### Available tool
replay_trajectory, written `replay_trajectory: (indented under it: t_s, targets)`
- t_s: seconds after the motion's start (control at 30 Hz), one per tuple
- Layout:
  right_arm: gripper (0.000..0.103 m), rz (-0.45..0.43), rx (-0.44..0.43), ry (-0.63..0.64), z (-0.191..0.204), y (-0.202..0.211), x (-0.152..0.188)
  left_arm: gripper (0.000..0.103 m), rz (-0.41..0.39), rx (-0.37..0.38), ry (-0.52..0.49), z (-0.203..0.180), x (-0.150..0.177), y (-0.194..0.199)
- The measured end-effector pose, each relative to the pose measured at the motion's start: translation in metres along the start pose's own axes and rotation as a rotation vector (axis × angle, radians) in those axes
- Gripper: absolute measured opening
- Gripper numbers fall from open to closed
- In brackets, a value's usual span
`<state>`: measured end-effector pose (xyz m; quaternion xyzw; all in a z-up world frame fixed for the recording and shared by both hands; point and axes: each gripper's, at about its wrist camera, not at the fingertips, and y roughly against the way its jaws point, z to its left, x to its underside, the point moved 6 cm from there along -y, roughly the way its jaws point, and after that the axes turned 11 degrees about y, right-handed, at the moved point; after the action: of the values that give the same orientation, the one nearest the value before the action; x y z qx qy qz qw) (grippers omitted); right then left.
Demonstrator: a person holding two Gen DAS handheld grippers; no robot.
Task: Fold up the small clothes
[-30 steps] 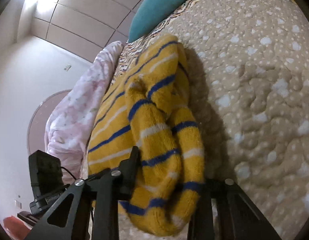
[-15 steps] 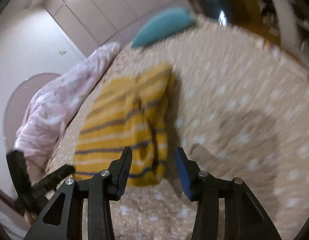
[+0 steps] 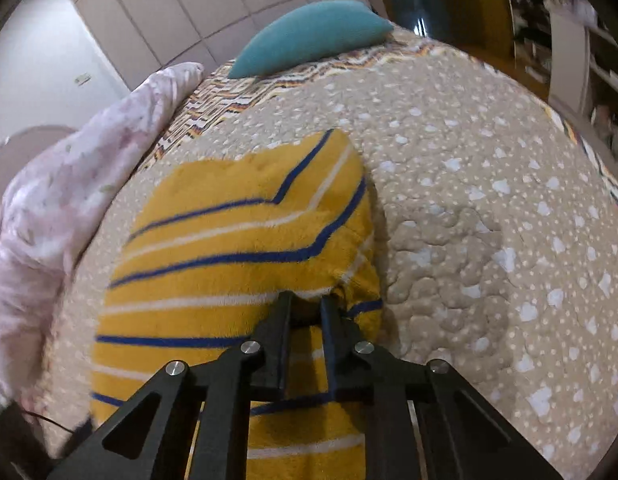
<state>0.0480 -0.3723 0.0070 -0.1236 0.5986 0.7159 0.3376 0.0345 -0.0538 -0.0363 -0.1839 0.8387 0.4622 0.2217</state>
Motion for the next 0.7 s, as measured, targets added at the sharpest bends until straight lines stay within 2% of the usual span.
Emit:
replay_trajectory:
  t_s: [0.07,0.17,0.3,0.37,0.4,0.47,0.6,0.67,0.7]
  targets:
    - [0.017,-0.055,0.001,0.028,0.004,0.025,-0.009,0.073,-0.008,-0.004,-0.018,-0.004,0.000,0.004]
    - [0.017,-0.080,-0.031,0.066,0.013,0.036,-0.020,0.073,-0.027,0.001,-0.045,-0.016,-0.002,0.016]
    - [0.017,-0.071,-0.096,0.041,0.014,0.013,-0.033,0.075,-0.064,0.058,-0.057,-0.046,-0.017,0.036]
    - [0.017,-0.012,-0.158,-0.018,0.004,-0.013,-0.029,0.076,-0.060,0.040,-0.107,-0.065,-0.025,0.034]
    - [0.016,0.009,-0.130,-0.044,-0.007,-0.027,-0.023,0.076,-0.056,0.030,-0.134,-0.075,-0.028,0.030]
    - [0.016,-0.009,-0.081,-0.068,-0.022,-0.036,-0.015,0.077,-0.036,0.022,-0.187,-0.098,-0.035,0.018]
    - [0.016,-0.023,-0.133,-0.151,-0.047,-0.027,-0.001,0.078,-0.009,-0.056,-0.248,-0.115,-0.046,-0.020]
    - [0.030,0.009,-0.087,-0.151,-0.058,-0.020,0.003,0.078,0.039,-0.113,-0.240,-0.110,-0.044,-0.046]
    - [0.033,0.004,-0.084,-0.144,-0.062,-0.013,0.001,0.078,0.057,-0.123,-0.231,-0.105,-0.042,-0.054]
